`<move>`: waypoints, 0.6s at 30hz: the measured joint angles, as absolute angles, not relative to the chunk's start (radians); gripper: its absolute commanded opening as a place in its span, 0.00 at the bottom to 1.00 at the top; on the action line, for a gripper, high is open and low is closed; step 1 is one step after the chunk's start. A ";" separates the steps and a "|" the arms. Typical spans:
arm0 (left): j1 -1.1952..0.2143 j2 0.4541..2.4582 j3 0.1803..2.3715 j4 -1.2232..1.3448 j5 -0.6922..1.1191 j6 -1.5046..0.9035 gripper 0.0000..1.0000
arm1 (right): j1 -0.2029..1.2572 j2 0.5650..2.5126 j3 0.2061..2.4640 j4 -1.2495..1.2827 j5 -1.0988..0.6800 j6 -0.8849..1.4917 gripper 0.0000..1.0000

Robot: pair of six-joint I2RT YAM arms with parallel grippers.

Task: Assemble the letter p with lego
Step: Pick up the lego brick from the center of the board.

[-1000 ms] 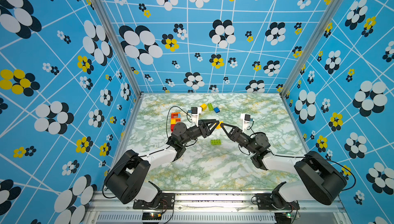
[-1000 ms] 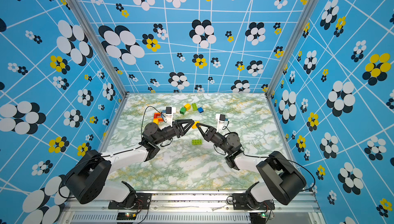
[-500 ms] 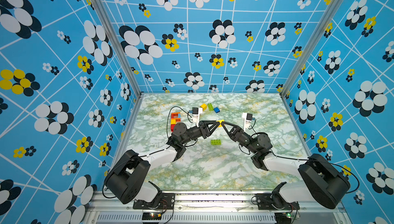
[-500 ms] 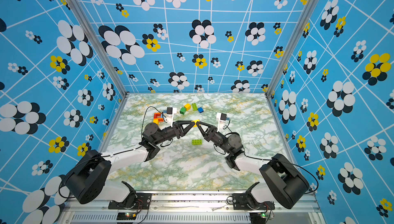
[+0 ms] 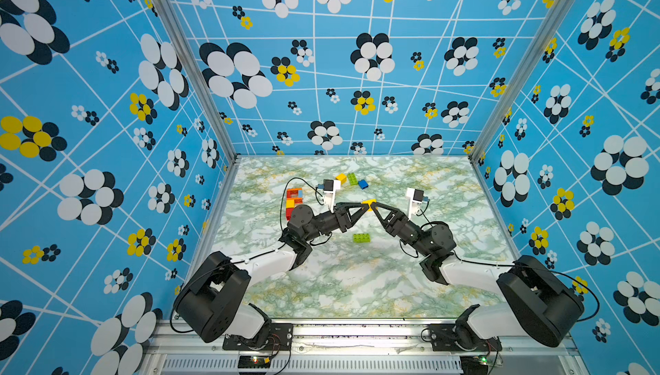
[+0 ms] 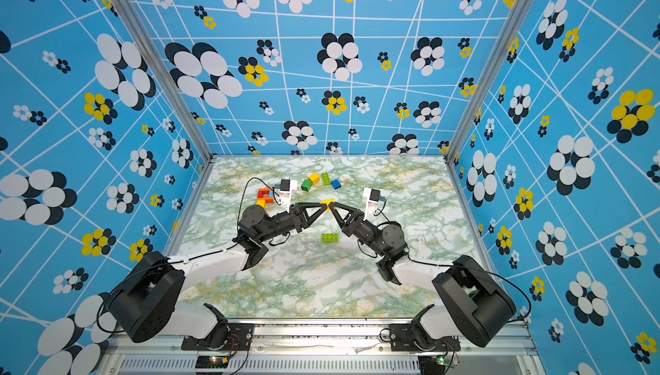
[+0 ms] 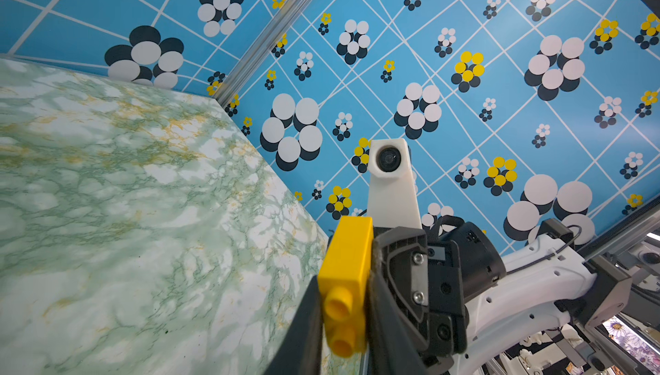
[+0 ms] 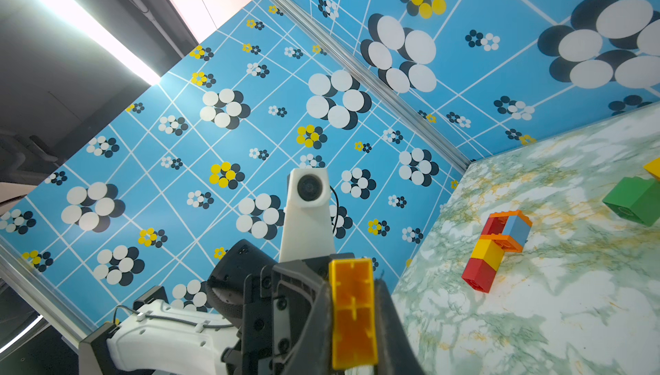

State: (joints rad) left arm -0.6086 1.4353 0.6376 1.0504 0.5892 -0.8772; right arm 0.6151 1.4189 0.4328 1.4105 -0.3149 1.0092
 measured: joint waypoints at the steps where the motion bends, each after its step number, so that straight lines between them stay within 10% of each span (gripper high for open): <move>1: -0.609 1.431 0.639 1.038 0.587 -0.873 0.10 | 0.615 1.422 0.433 1.414 -0.315 1.008 0.14; 18: -0.631 1.323 0.837 0.278 0.310 -0.579 0.01 | 0.593 1.105 0.383 0.890 -0.158 0.806 0.62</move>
State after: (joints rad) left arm -0.6312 1.3231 0.8371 0.2779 0.3099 -0.5785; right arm 0.5934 1.1053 0.3828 0.8902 -0.1577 0.8059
